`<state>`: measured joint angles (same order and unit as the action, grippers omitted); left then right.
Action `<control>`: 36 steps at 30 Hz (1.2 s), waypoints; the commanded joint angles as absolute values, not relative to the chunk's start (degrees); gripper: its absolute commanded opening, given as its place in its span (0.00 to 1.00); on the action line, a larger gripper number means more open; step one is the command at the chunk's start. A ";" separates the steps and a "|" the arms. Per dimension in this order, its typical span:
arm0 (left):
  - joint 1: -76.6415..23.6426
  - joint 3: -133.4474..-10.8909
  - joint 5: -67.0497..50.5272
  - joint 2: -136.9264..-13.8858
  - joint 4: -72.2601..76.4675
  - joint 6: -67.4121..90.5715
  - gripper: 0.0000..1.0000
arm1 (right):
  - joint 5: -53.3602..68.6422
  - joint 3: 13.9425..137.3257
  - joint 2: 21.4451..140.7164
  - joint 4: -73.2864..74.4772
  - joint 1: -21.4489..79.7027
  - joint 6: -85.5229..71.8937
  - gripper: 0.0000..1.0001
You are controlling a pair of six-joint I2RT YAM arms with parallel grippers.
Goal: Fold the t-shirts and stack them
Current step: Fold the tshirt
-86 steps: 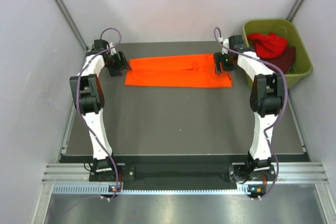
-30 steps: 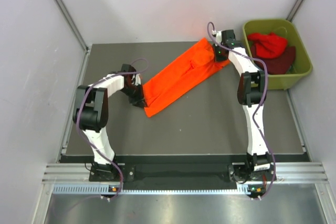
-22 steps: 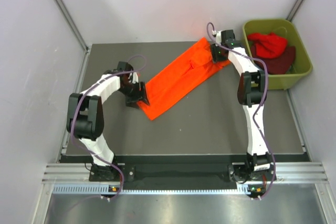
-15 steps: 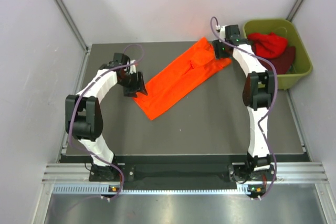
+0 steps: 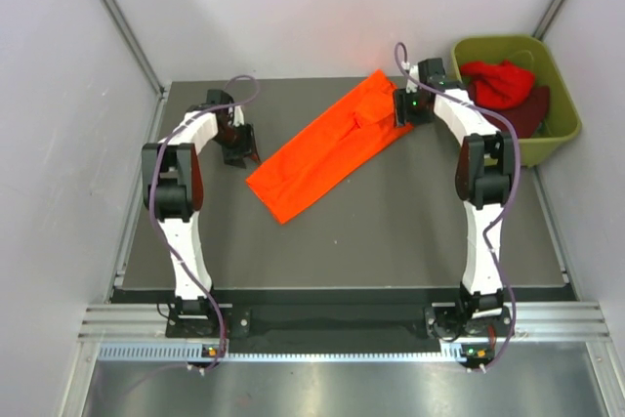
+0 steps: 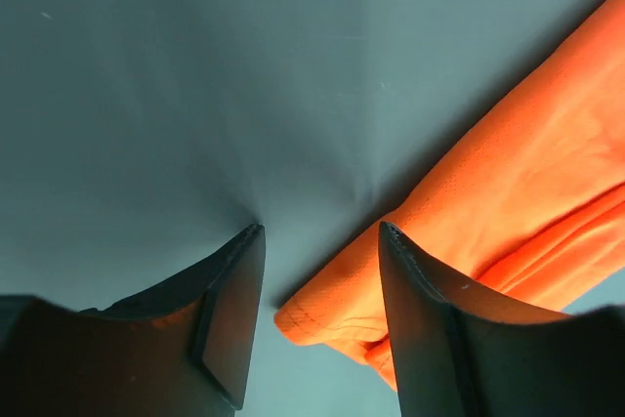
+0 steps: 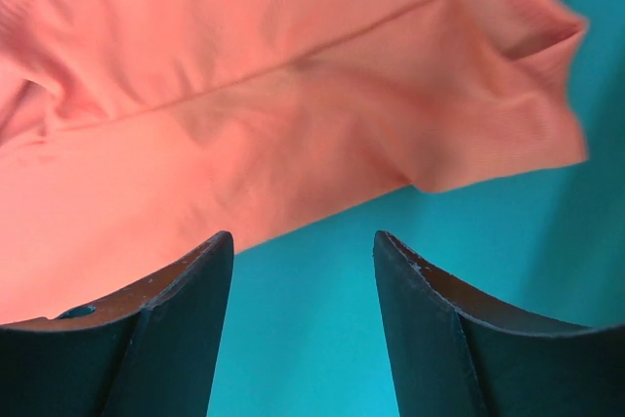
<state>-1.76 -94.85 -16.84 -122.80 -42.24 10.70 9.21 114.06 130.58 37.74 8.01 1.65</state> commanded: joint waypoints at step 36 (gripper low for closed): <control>1.85 -86.14 -22.85 -112.77 -44.03 13.88 0.48 | 7.74 118.83 138.96 36.48 9.40 -0.44 0.60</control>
